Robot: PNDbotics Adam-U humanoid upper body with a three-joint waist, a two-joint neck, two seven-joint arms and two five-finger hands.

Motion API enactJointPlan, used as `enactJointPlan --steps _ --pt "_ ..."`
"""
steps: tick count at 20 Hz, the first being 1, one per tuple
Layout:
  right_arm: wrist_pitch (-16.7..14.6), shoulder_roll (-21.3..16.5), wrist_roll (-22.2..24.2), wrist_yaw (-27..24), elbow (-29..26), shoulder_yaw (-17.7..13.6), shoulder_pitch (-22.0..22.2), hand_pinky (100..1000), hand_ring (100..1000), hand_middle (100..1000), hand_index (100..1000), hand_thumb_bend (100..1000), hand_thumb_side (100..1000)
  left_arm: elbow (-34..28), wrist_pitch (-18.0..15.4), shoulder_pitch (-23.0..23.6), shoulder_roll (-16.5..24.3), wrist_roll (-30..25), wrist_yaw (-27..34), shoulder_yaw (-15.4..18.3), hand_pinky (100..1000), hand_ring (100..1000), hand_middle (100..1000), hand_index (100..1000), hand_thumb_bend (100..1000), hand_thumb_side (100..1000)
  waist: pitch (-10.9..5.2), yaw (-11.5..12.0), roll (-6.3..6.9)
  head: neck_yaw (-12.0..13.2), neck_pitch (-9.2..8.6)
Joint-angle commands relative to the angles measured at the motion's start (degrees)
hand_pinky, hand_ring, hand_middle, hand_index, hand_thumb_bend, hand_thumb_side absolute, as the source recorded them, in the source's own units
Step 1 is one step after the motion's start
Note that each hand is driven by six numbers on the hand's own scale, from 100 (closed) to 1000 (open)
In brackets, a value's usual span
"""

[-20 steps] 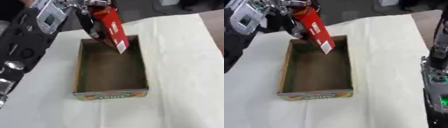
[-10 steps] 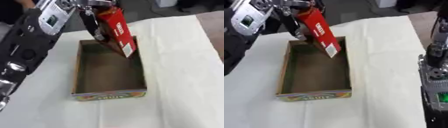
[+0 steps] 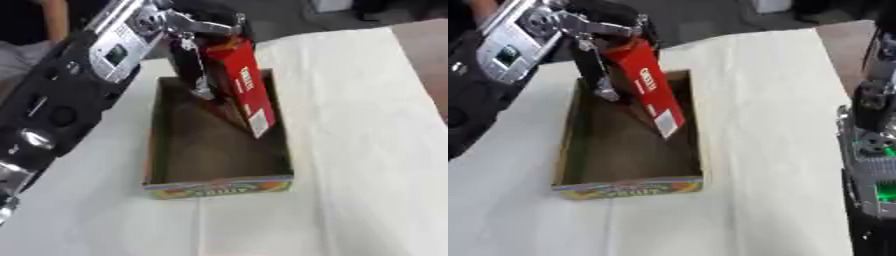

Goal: Pick up objects on the table and place them in the box.

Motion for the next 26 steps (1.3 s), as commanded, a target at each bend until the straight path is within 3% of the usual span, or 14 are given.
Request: enactJointPlan --steps 1,2,3,4,5,11,15,17,19,20,21,23,24,26 --pt "0.19 -0.58 0.12 0.02 -0.77 -0.19 -0.56 487 747 821 844 100 844 0.20 -7.78 -0.70 2.79 -7.67 0.34 -1.21 624 673 678 709 677 604 -1.07 0.26 -0.21 0.06 0.42" --pt "0.22 -0.64 0.15 0.06 -0.77 -0.23 -0.53 487 747 821 844 100 844 0.38 -8.11 -0.86 3.26 -7.68 -0.95 -1.29 638 683 685 714 713 623 -1.08 0.34 -0.22 0.15 0.50" --pt "0.26 -0.70 0.13 0.11 -0.77 -0.29 -0.49 487 747 821 844 100 845 0.48 -8.63 -1.07 3.77 -7.68 -3.12 -1.22 692 731 726 743 839 645 -1.09 0.42 -0.23 0.25 0.60" --pt "0.28 -0.75 0.09 0.14 -0.77 -0.36 -0.47 487 747 821 844 100 844 0.58 -9.37 -1.25 4.22 -7.68 -5.98 -1.08 673 717 714 734 807 644 -1.09 0.48 -0.24 0.34 0.69" --pt "0.29 -0.78 0.06 0.17 -0.77 -0.39 -0.46 486 747 821 844 100 844 0.87 -10.12 -1.30 4.38 -7.68 -8.28 -0.88 744 792 797 820 983 630 -1.09 0.53 -0.26 0.39 0.76" --pt "0.37 -0.87 0.07 0.24 -0.77 -0.46 -0.34 484 746 821 844 100 845 4.93 -13.85 -2.08 4.78 -7.68 -20.54 0.18 804 833 838 853 1000 622 -1.04 0.93 -0.42 0.54 1.03" --pt "0.41 -0.85 0.05 0.28 -0.77 -0.52 -0.29 483 746 821 844 100 845 7.68 -14.28 -2.89 4.26 -7.68 -23.93 2.45 798 817 828 847 1000 642 -1.02 1.10 -0.60 0.45 0.98" --pt "0.41 -0.82 0.05 0.30 -0.77 -0.54 -0.29 483 746 821 844 100 845 7.97 -14.08 -3.24 4.09 -7.68 -23.35 3.98 787 804 818 842 827 765 -0.98 1.15 -0.69 0.55 0.96" --pt "0.43 -0.80 0.04 0.32 -0.77 -0.58 -0.26 481 746 821 844 100 845 6.98 -13.55 -3.54 4.07 -6.38 -21.14 6.03 763 790 806 843 470 836 -0.91 1.22 -0.79 0.65 1.03" --pt "0.45 -0.78 0.03 0.30 -0.77 -0.59 -0.23 480 746 821 844 100 845 5.77 -13.40 -3.78 4.11 -3.65 -19.75 7.46 764 803 822 863 336 835 -0.85 1.30 -0.86 0.67 1.07" --pt "0.45 -0.79 0.04 0.30 -0.77 -0.61 -0.22 480 746 821 844 100 841 4.56 -13.42 -3.79 4.33 0.15 -18.79 8.55 766 816 843 881 181 910 -0.80 1.36 -0.89 0.67 1.09" --pt "0.46 -0.78 0.05 0.31 -0.77 -0.64 -0.23 479 746 820 844 100 840 2.74 -13.42 -3.68 4.66 10.16 -17.47 10.37 782 844 867 914 135 922 -0.69 1.46 -0.98 0.64 1.09" --pt "0.45 -0.75 0.06 0.31 -0.77 -0.64 -0.26 479 746 820 844 100 845 2.71 -13.33 -3.35 4.47 15.61 -15.51 10.90 761 840 854 905 100 887 -0.61 1.47 -1.02 0.67 1.06" --pt "0.45 -0.77 0.07 0.30 -0.77 -0.66 -0.28 477 746 820 844 100 845 3.93 -12.94 -2.48 4.63 24.74 -8.71 10.68 727 814 830 885 100 850 -0.47 1.48 -1.02 0.68 1.01"
